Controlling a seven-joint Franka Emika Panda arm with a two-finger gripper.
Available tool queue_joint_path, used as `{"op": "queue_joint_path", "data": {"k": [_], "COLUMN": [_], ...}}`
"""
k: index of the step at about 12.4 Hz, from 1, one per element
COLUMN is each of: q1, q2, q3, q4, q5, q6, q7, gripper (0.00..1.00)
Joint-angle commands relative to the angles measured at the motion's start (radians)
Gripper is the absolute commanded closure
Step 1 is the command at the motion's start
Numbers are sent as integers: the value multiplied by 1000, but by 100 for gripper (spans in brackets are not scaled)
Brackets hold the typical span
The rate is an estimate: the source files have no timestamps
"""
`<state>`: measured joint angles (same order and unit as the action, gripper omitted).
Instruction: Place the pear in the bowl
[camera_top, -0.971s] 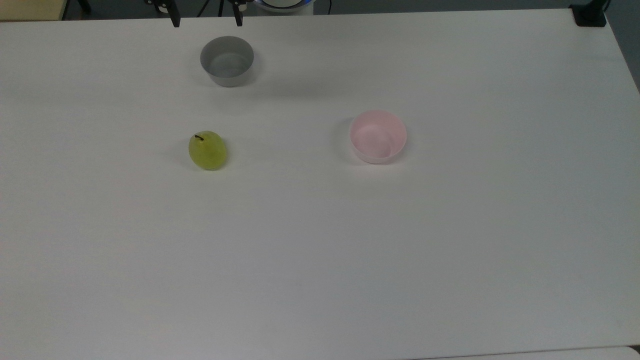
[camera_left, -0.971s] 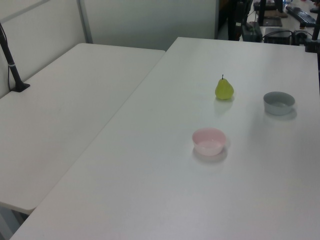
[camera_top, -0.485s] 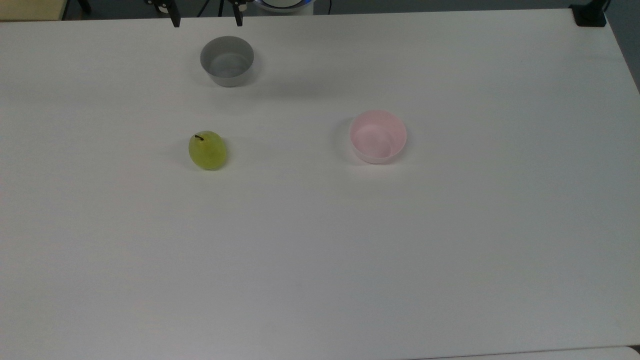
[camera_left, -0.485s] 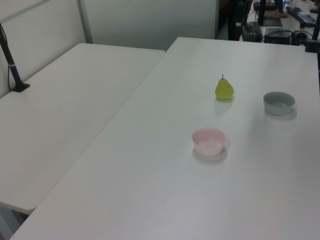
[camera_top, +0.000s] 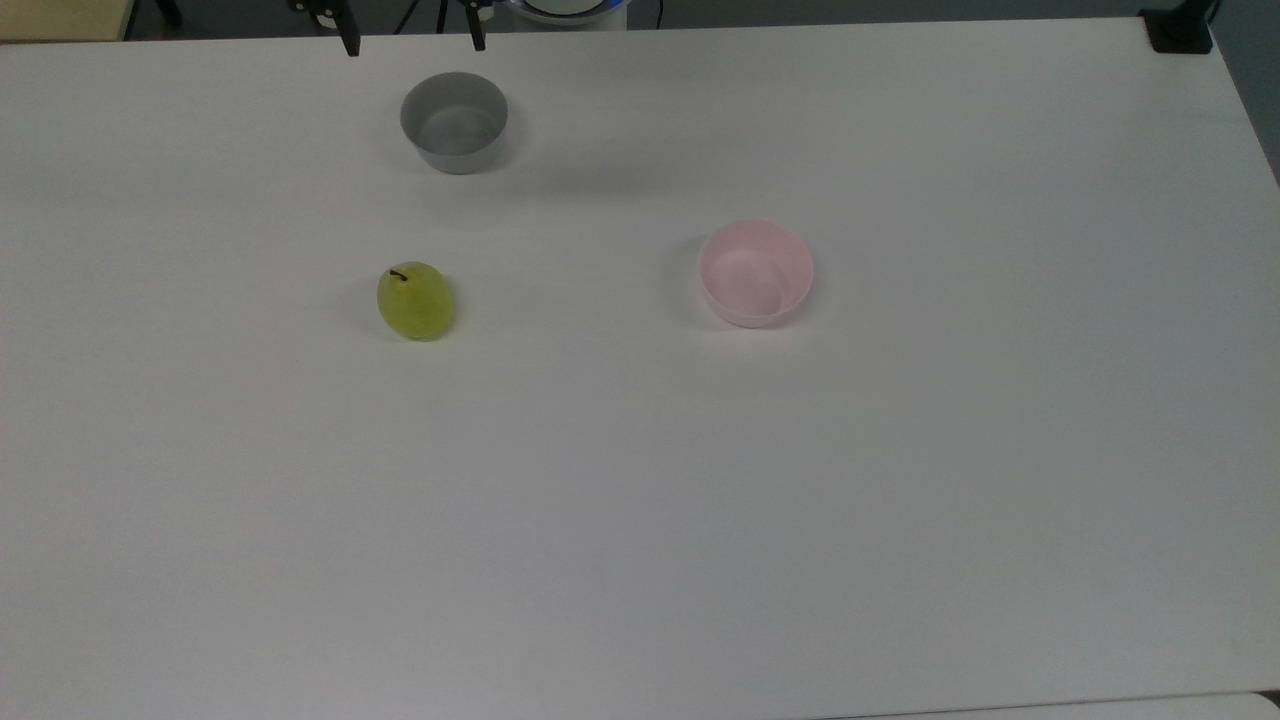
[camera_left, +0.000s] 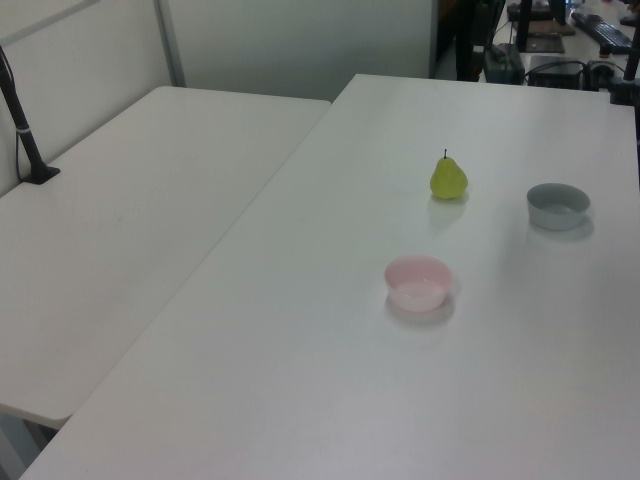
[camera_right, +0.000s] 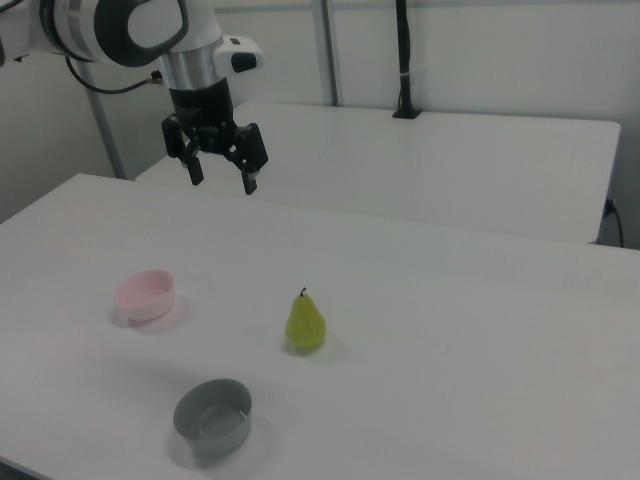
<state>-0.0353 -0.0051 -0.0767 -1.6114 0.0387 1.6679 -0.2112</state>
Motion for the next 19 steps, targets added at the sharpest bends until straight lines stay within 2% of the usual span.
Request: {"op": "queue_joint_path", "data": {"k": [1, 5, 6, 8, 10, 16, 19], "q1": [-9, -48, -49, -49, -52, -32, -31], "q2": [-4, 26, 28, 24, 33, 195, 246], "q3": [-3, -15, -23, -54, -55, -51, -48], "q4": [-21, -47, -62, -166, -240, -280, -285], "q5": [-17, -51, -51, -39, -34, -25, -26], "q6": [9, 27, 51, 174, 284, 482, 512], "q7": [-144, -361, -358, -337, -280, -123, -122], "gripper": [0, 0, 0, 0, 0, 0, 0]}}
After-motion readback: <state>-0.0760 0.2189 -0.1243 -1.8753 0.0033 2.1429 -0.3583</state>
